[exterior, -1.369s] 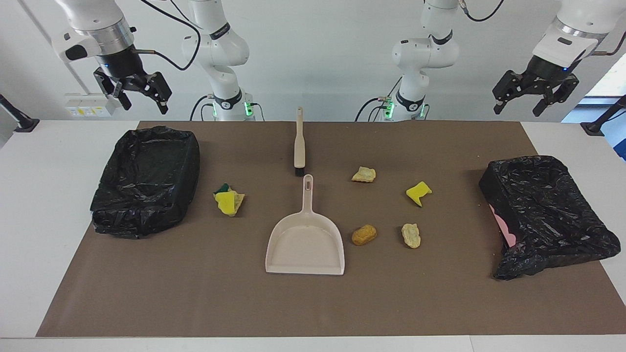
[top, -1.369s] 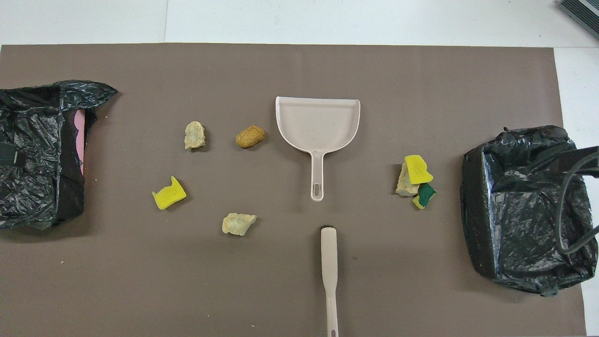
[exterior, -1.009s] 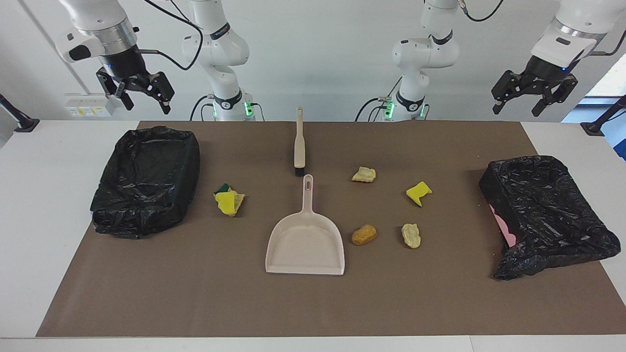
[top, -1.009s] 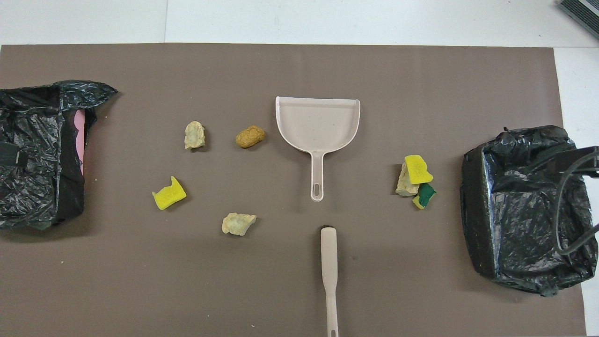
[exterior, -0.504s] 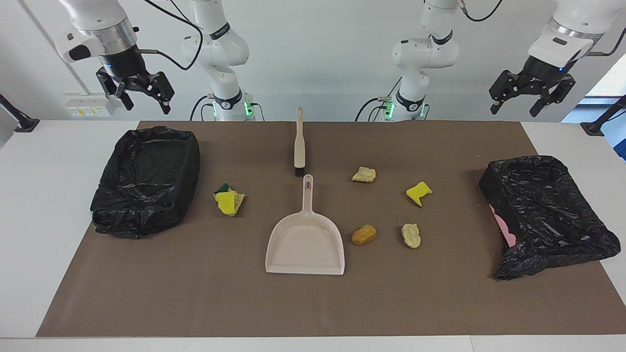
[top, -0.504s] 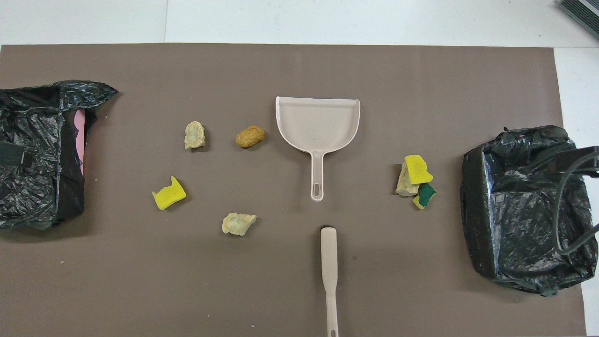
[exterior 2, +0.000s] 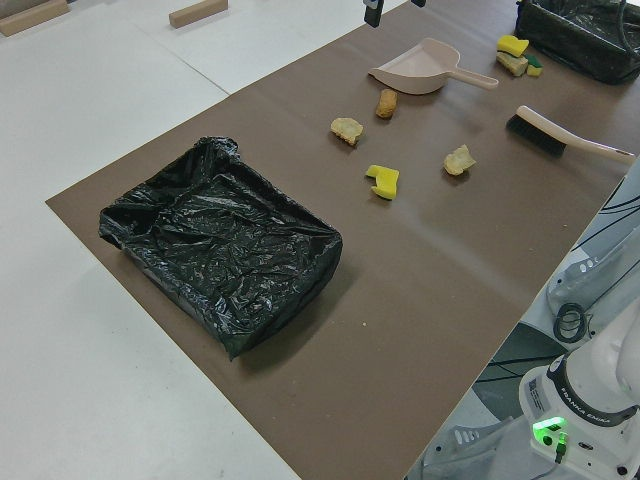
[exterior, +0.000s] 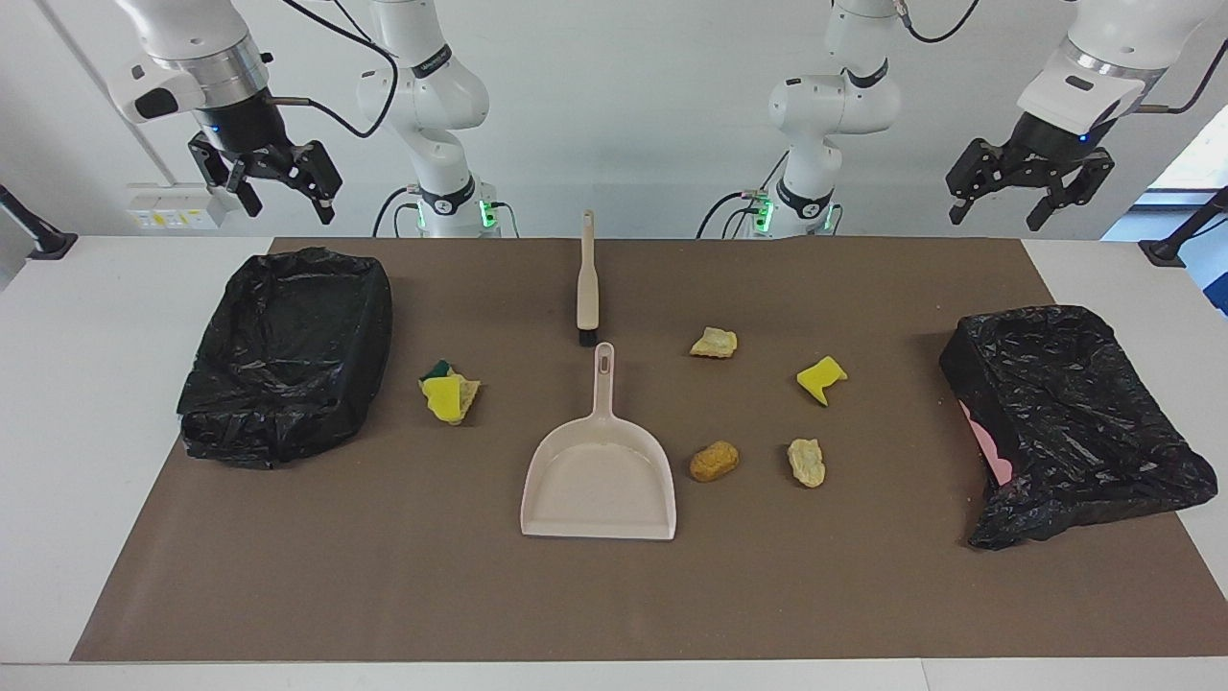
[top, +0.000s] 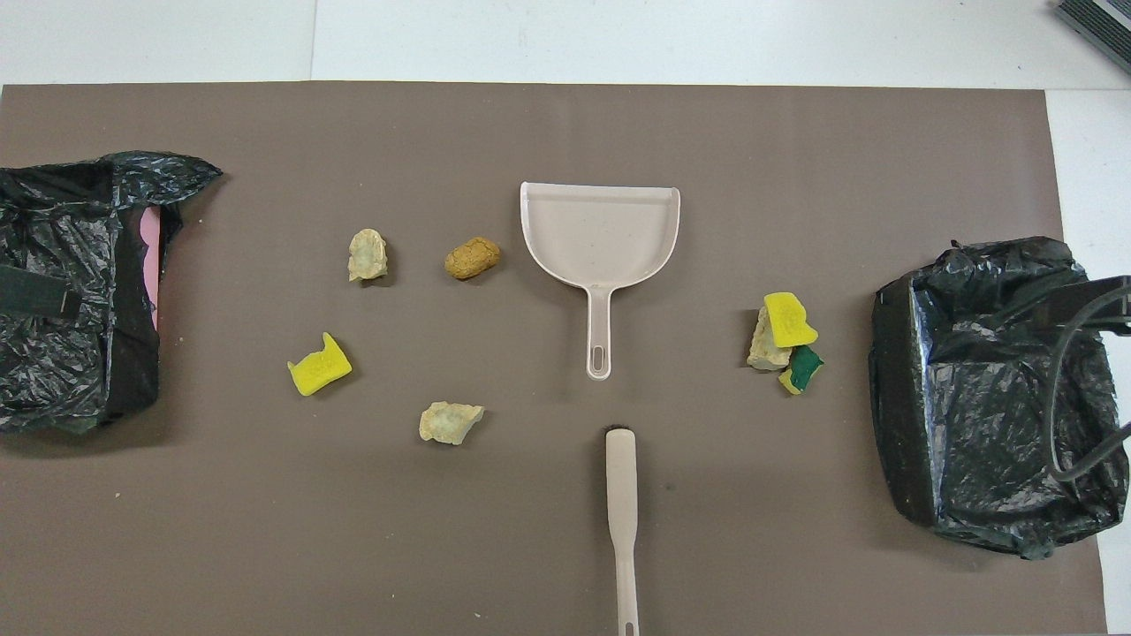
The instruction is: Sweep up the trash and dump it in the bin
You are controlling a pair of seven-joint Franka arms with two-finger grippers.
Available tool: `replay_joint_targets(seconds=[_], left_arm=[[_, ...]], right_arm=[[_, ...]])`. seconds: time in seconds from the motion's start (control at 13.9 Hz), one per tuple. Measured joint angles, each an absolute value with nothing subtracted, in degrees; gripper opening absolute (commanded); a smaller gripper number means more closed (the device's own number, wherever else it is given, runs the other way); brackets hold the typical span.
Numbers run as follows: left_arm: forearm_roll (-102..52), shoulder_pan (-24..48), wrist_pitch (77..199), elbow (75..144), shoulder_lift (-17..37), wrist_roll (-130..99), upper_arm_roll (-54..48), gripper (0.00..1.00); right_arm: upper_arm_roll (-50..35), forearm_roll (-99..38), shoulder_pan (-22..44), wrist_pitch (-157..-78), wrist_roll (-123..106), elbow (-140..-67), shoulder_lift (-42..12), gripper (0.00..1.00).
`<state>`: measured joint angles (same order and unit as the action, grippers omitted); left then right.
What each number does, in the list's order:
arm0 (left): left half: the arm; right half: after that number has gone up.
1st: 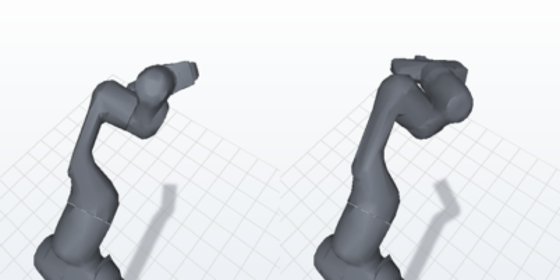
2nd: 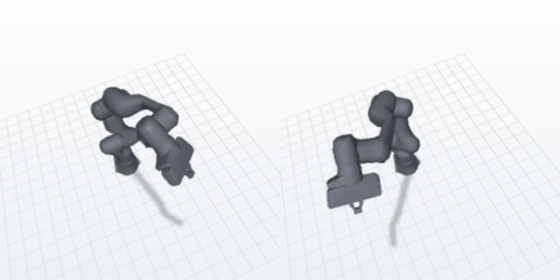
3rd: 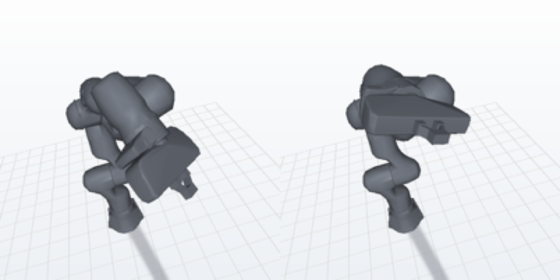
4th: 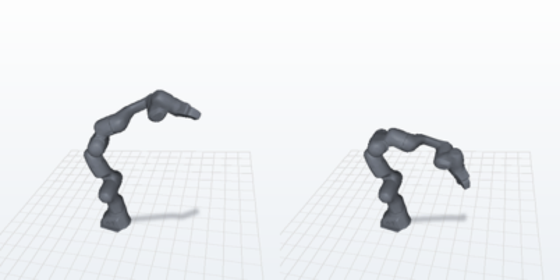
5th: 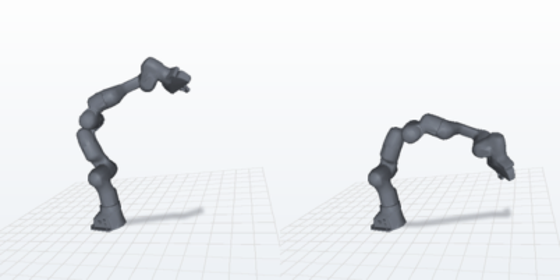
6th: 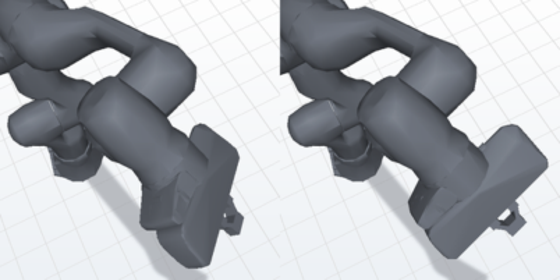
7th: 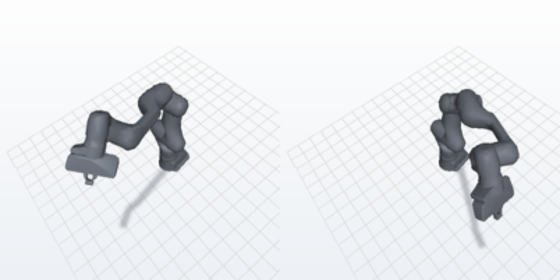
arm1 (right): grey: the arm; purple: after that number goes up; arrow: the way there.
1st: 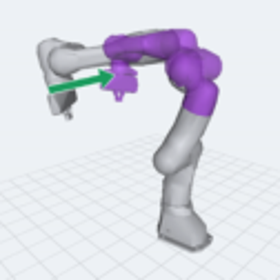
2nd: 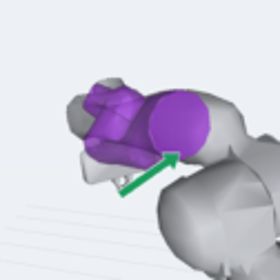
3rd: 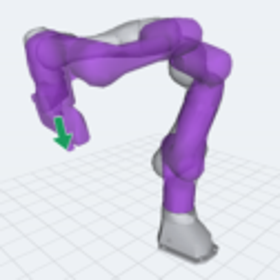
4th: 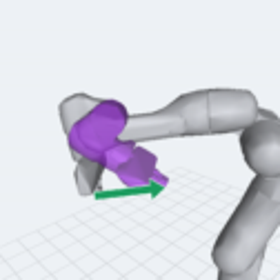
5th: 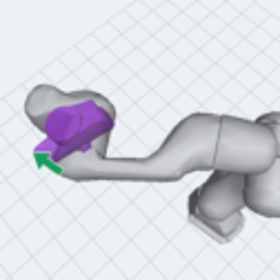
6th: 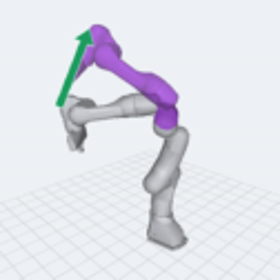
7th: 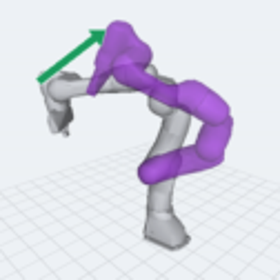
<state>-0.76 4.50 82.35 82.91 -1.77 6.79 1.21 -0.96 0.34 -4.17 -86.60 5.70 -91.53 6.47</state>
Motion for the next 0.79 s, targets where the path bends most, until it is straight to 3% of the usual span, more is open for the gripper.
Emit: replay_joint_targets(seconds=[0.79], left_arm=[[-0.8, 14.4, 82.4, 86.1, -3.4, 2.4, 0.7, 1.0]], right_arm=[[-1.0, 0.3, -4.2, -86.7, 5.7, -91.6, 6.5, 1.0]])
